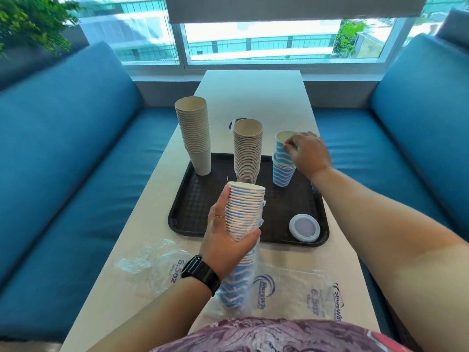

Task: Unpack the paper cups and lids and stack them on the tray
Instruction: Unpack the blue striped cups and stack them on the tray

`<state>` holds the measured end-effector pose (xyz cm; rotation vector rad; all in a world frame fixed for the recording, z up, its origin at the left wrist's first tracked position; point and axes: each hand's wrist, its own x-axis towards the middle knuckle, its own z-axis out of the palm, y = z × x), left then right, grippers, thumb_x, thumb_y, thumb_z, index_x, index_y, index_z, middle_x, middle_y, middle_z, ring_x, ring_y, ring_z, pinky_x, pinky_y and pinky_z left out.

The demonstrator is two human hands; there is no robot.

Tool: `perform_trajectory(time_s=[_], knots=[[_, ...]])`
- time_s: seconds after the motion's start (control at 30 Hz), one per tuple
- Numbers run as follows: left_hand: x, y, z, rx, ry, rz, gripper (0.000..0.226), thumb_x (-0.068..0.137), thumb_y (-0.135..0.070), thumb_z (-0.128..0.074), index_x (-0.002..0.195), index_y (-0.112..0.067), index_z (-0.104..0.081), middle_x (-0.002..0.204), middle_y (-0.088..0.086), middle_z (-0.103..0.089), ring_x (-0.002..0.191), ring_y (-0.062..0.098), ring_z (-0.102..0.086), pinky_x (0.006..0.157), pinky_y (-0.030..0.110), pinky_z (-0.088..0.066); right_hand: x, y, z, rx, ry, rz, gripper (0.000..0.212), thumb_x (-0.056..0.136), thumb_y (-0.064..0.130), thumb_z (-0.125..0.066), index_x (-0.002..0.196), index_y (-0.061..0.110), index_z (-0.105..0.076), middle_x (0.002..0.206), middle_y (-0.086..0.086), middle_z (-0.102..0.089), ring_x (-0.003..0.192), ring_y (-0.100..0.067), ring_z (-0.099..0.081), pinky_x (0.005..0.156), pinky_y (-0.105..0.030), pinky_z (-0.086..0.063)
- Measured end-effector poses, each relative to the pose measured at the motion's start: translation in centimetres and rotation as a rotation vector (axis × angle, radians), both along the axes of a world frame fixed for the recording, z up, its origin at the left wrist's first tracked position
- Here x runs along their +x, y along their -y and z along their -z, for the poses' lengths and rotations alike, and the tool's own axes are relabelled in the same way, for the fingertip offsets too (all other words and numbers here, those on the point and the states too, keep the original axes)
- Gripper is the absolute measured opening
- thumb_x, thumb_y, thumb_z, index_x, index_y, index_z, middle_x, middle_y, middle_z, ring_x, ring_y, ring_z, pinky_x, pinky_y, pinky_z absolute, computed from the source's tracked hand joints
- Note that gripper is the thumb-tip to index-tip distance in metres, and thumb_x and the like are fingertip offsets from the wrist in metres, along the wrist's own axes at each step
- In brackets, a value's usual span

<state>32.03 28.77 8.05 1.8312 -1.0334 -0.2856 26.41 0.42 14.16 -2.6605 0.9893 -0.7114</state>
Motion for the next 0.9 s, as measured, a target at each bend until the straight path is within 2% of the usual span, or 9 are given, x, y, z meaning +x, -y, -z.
perform_trajectory(time_s=[0.1, 0.23, 0.37, 0.43, 0.53, 0.63, 0.7, 0.8, 0.9], knots=[[0.1, 0.1, 0.2, 0.011, 0.009, -0.015, 0.107, 0.071, -0.048, -0.075, 0.151, -0.049, -0.004, 0.144, -0.003, -0.039, 0.126, 0.008, -0.049, 0.104, 0.043, -0.048, 0.0, 0.3, 2.2, 0.011, -0.088, 0.001, 0.019, 0.091, 0.022, -0.061, 0.1, 0.01, -0.072, 0.104, -0.015, -0.07, 0.099, -0.036, -0.059, 0.09, -0.04, -0.041], [0.0, 0.3, 0.4, 0.008, 0.012, -0.031, 0.109, 0.071, -0.042, -0.079, 0.151, -0.05, -0.005, 0.144, -0.003, -0.039, 0.126, 0.008, -0.05, 0.105, 0.045, -0.048, 0.0, 0.5, 4.6, 0.048, -0.169, -0.007, 0.022, 0.092, 0.016, -0.056, 0.108, 0.015, -0.071, 0.111, -0.016, -0.07, 0.102, -0.036, -0.061, 0.102, -0.041, -0.038], [0.0, 0.3, 0.4, 0.014, 0.014, -0.032, 0.11, 0.072, -0.04, -0.08, 0.15, -0.051, -0.004, 0.144, -0.003, -0.038, 0.125, 0.007, -0.05, 0.105, 0.044, -0.048, 0.0, 0.5, 5.5, 0.072, -0.24, -0.011, 0.039, 0.089, 0.004, -0.048, 0.121, 0.018, -0.065, 0.13, -0.018, -0.06, 0.122, -0.033, -0.055, 0.115, -0.043, -0.023], [-0.1, 0.2, 0.3, 0.012, 0.012, -0.036, 0.11, 0.072, -0.041, -0.08, 0.15, -0.051, -0.004, 0.144, -0.002, -0.039, 0.124, 0.006, -0.051, 0.105, 0.043, -0.048, -0.2, 0.2, 5.2, 0.097, -0.217, -0.012, 0.042, 0.091, 0.003, -0.047, 0.127, 0.018, -0.061, 0.141, -0.018, -0.052, 0.134, -0.029, -0.045, 0.119, -0.041, -0.014], [0.0, 0.1, 0.3, 0.012, -0.006, -0.041, 0.109, 0.07, -0.046, -0.077, 0.151, -0.05, -0.004, 0.144, -0.002, -0.039, 0.125, 0.007, -0.051, 0.105, 0.044, -0.048, -0.8, -0.7, 4.3, 0.121, -0.078, -0.013, 0.036, 0.095, 0.011, -0.05, 0.13, 0.016, -0.059, 0.145, -0.017, -0.047, 0.141, -0.025, -0.035, 0.119, -0.038, -0.012], [0.0, 0.1, 0.3, 0.016, -0.008, -0.039, 0.109, 0.072, -0.044, -0.078, 0.15, -0.051, -0.004, 0.145, -0.003, -0.037, 0.124, 0.007, -0.05, 0.105, 0.042, -0.049, -1.5, -2.5, 3.0, 0.176, 0.043, -0.008, 0.029, 0.095, 0.017, -0.055, 0.121, 0.015, -0.066, 0.138, -0.015, -0.055, 0.134, -0.028, -0.044, 0.113, -0.036, -0.028], [-0.1, 0.0, 0.2, 0.013, 0.001, -0.03, 0.109, 0.075, -0.038, -0.081, 0.15, -0.051, -0.003, 0.145, -0.003, -0.035, 0.122, 0.003, -0.049, 0.104, 0.036, -0.048, -2.1, -4.3, 1.8, 0.269, 0.114, -0.015, 0.024, 0.096, 0.022, -0.056, 0.116, 0.017, -0.069, 0.128, -0.01, -0.062, 0.117, -0.028, -0.055, 0.098, -0.03, -0.039], [-0.3, -0.1, 0.2, 0.002, 0.012, -0.027, 0.11, 0.076, -0.036, -0.081, 0.149, -0.053, -0.001, 0.145, -0.005, -0.033, 0.118, -0.011, -0.043, 0.1, 0.023, -0.044, -3.0, -7.6, -0.1, 0.42, 0.209, -0.067, 0.02, 0.096, 0.025, -0.058, 0.111, 0.02, -0.071, 0.108, 0.0, -0.066, 0.097, -0.017, -0.057, 0.079, -0.018, -0.038], [-0.5, -0.3, 0.0, -0.01, 0.009, -0.027, 0.108, 0.073, -0.044, -0.077, 0.147, -0.056, 0.0, 0.145, -0.008, -0.032, 0.117, -0.019, -0.039, 0.093, 0.006, -0.034, -3.7, -10.5, -1.8, 0.544, 0.239, -0.161, 0.018, 0.095, 0.028, -0.059, 0.107, 0.022, -0.071, 0.1, 0.007, -0.069, 0.091, -0.008, -0.06, 0.073, -0.012, -0.039]])
